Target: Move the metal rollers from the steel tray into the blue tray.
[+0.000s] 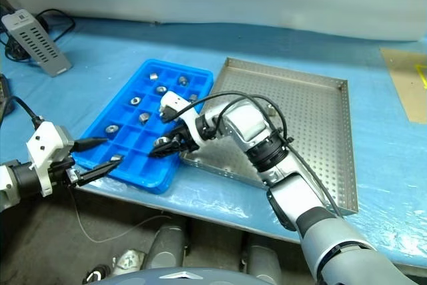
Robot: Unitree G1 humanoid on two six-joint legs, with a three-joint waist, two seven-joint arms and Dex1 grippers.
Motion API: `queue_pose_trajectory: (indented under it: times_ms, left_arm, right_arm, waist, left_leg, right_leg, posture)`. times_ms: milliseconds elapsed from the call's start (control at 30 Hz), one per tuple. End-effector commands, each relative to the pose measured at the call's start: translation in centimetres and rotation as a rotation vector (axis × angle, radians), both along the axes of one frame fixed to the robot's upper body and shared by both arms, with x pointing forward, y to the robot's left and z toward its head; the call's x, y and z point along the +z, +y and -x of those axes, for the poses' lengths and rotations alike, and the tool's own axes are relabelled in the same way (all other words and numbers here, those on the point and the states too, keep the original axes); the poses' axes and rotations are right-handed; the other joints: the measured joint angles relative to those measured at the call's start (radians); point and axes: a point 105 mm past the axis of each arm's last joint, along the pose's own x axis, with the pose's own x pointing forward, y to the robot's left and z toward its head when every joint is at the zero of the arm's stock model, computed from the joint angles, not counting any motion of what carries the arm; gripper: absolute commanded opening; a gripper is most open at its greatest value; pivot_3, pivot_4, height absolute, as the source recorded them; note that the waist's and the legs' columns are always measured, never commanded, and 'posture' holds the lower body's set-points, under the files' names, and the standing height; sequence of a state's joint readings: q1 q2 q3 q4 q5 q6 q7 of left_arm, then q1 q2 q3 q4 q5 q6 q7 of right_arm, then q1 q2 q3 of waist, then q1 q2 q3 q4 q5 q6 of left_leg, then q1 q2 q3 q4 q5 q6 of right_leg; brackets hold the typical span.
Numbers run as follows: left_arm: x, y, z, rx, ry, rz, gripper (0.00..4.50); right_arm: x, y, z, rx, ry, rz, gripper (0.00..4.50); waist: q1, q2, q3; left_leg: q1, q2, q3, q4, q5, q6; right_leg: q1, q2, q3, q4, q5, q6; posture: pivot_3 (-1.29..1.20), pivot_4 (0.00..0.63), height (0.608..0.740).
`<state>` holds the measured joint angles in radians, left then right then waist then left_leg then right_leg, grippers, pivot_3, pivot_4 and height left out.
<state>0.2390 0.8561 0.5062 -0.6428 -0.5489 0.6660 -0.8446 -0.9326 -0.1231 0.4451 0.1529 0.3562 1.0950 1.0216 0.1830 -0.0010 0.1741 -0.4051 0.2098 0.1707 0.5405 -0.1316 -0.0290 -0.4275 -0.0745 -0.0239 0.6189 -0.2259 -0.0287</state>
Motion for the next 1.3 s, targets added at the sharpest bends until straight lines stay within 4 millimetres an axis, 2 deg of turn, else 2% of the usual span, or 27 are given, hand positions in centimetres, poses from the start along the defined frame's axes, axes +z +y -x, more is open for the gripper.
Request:
queue_pose_trajectory:
  times_ms: [33, 367, 567, 667, 767, 867, 967, 1033, 1067, 1200, 1300]
  left_arm:
    - [0.8, -0.3, -0.3, -0.013, -0.029, -0.009, 3.55]
    - [1.1, -0.7, -1.3, -0.03, -0.04, -0.007, 3.55]
    - [1.2, -0.9, -1.9, -0.039, -0.049, -0.002, 3.55]
    - [1.2, -1.1, -2.3, -0.052, -0.052, 0.004, 3.55]
    - [1.3, -1.7, -3.2, -0.079, -0.064, 0.016, 3.55]
    - [1.4, -2.4, -4.2, -0.113, -0.076, 0.027, 3.55]
    - [1.4, -3.1, -5.3, -0.141, -0.088, 0.041, 3.55]
    - [1.3, -3.8, -6.3, -0.169, -0.094, 0.052, 3.55]
    - [1.3, -4.1, -6.6, -0.183, -0.098, 0.053, 3.55]
    - [1.2, -5.6, -8.3, -0.247, -0.107, 0.067, 3.55]
    - [1.2, -6.9, -9.2, -0.297, -0.113, 0.078, 3.55]
  right_arm:
    - [0.4, 1.3, 0.7, 0.014, 0.01, -0.03, 1.67]
    - [0.3, 2.8, 1.2, 0.021, 0.04, -0.059, 1.67]
    - [0.4, 2.7, 0.6, -0.008, 0.056, -0.058, 3.61]
    - [0.7, 2.5, -0.6, -0.062, 0.008, -0.054, 3.61]
    - [2.4, 1.6, -2.2, -0.115, -0.052, -0.102, 3.61]
    - [4.2, -0.1, -4.5, -0.209, -0.185, -0.149, 3.61]
    - [6.7, -2.9, -8.2, -0.449, -0.257, -0.264, 3.61]
    - [8.3, -6.0, -10.8, -0.648, -0.341, -0.333, 3.61]
    - [8.9, -7.4, -11.5, -0.714, -0.369, -0.36, 3.61]
    - [10.3, -11.6, -12.3, -0.88, -0.507, -0.422, 3.61]
    - [9.5, -13.6, -12.6, -0.955, -0.634, -0.367, 3.61]
  waist:
    - [0.0, 0.0, 0.0]
    - [-0.003, 0.0, 0.0]
    - [-0.005, 0.0, 0.0]
    - [-0.006, 0.0, 0.0]
    - [-0.006, 0.0, 0.0]
    - [-0.008, -0.001, -0.001]
    - [-0.014, -0.001, -0.001]
    - [-0.025, -0.002, -0.001]
    - [-0.03, -0.002, -0.001]
    - [-0.057, -0.002, -0.002]
    - [-0.083, -0.003, -0.002]
  left_leg:
    - [0.0, 0.0, 0.0, 0.0, 0.0, -0.001]
    - [0.0, 0.0, 0.0, 0.0, 0.002, -0.003]
    - [-0.001, 0.0, 0.0, 0.0, 0.003, -0.004]
    - [0.0, -0.001, 0.0, 0.0, 0.003, -0.005]
    - [0.0, -0.001, 0.001, 0.0, 0.004, -0.007]
    - [0.0, -0.001, 0.001, 0.0, 0.006, -0.011]
    - [0.0, -0.002, 0.001, 0.001, 0.007, -0.012]
    - [0.0, -0.002, 0.001, 0.002, 0.008, -0.012]
    - [-0.001, -0.002, 0.001, 0.003, 0.008, -0.013]
    - [-0.001, -0.003, 0.001, 0.004, 0.008, -0.013]
    - [-0.001, -0.002, 0.001, 0.004, 0.008, -0.012]
  right_leg:
    - [0.0, 0.0, 0.0, 0.001, 0.0, 0.0]
    - [-0.003, 0.0, 0.001, 0.004, 0.0, 0.0]
    - [-0.003, 0.0, 0.001, 0.004, 0.001, 0.0]
    - [-0.003, 0.0, 0.001, 0.005, 0.0, 0.0]
    - [-0.003, 0.0, 0.001, 0.005, 0.0, 0.0]
    - [-0.003, 0.0, 0.001, 0.006, 0.001, 0.0]
    - [-0.002, 0.0, 0.001, 0.007, 0.003, -0.002]
    - [-0.002, 0.0, 0.002, 0.008, 0.005, -0.004]
    - [-0.002, 0.0, 0.002, 0.008, 0.005, -0.005]
    - [-0.001, 0.001, 0.002, 0.008, 0.006, -0.005]
    - [-0.001, 0.001, 0.002, 0.008, 0.008, -0.002]
  posture:
    - [0.34, 0.15, 0.74]
    - [0.31, 0.15, 0.74]
    - [0.29, 0.15, 0.74]
    - [0.26, 0.15, 0.74]
    - [0.21, 0.15, 0.74]
    - [0.16, 0.15, 0.74]
    - [0.1, 0.15, 0.74]
    - [0.05, 0.15, 0.74]
    - [0.04, 0.15, 0.74]
    - [-0.04, 0.15, 0.74]
    - [-0.1, 0.15, 0.74]
